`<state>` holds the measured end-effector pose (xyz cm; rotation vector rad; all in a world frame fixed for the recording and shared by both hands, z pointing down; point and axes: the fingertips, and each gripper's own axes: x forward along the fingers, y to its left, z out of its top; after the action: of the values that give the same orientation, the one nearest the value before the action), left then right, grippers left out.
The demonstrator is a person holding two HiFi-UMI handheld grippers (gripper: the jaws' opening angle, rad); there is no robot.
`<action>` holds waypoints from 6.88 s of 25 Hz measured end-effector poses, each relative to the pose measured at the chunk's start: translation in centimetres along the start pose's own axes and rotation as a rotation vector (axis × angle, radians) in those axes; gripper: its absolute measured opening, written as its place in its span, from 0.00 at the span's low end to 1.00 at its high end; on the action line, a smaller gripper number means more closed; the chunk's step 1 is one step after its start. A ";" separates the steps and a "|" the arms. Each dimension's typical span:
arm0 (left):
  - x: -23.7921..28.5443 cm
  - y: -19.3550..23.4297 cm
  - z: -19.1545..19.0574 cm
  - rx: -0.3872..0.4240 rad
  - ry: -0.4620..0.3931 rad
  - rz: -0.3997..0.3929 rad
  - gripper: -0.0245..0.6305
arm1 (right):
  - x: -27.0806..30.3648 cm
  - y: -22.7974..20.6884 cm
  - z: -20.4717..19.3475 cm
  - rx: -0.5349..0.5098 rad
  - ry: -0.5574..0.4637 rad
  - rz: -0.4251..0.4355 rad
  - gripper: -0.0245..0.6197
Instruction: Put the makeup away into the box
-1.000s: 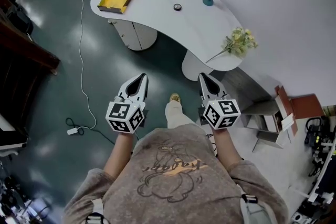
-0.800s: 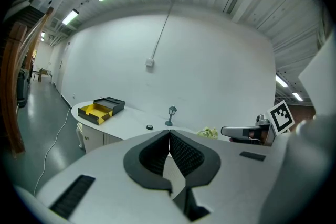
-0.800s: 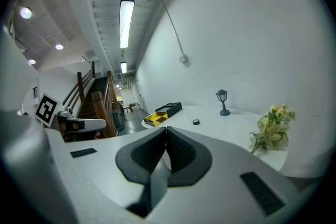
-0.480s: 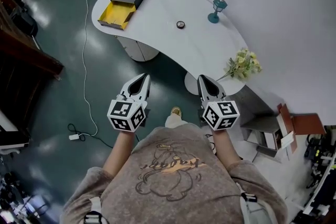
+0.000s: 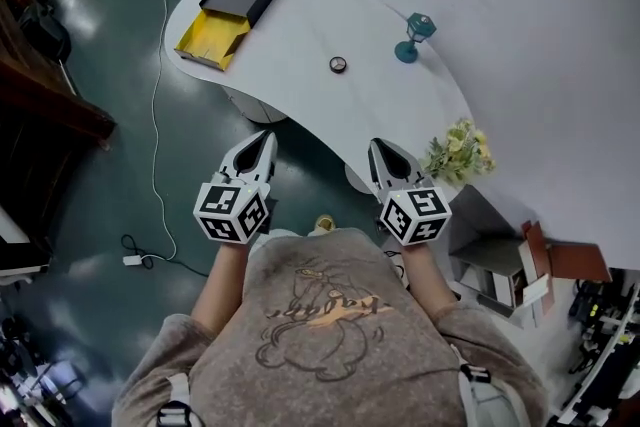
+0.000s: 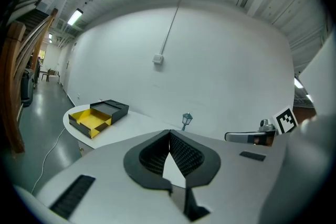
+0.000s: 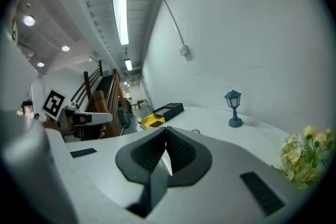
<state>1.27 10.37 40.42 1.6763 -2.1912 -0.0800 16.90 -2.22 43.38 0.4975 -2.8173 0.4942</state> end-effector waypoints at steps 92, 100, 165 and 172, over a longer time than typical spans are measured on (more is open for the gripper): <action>37.0 2.3 -14.0 0.528 0.624 -0.619 0.56 | 5.0 -13.3 1.1 0.285 -0.111 -0.672 0.04; 38.0 2.5 -15.4 0.548 0.648 -0.595 0.46 | 3.6 -13.6 1.0 0.291 -0.114 -0.701 0.04; 23.7 21.4 11.0 0.253 0.124 -0.140 0.41 | 28.4 -1.8 5.3 0.082 0.061 -0.080 0.04; 23.2 27.3 12.8 0.254 0.117 -0.125 0.41 | 30.6 0.2 6.0 0.059 0.063 -0.110 0.04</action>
<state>-33.06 -5.89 42.01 1.8997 -2.0787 0.2678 -12.15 -13.04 46.63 0.6330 -2.7048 0.5615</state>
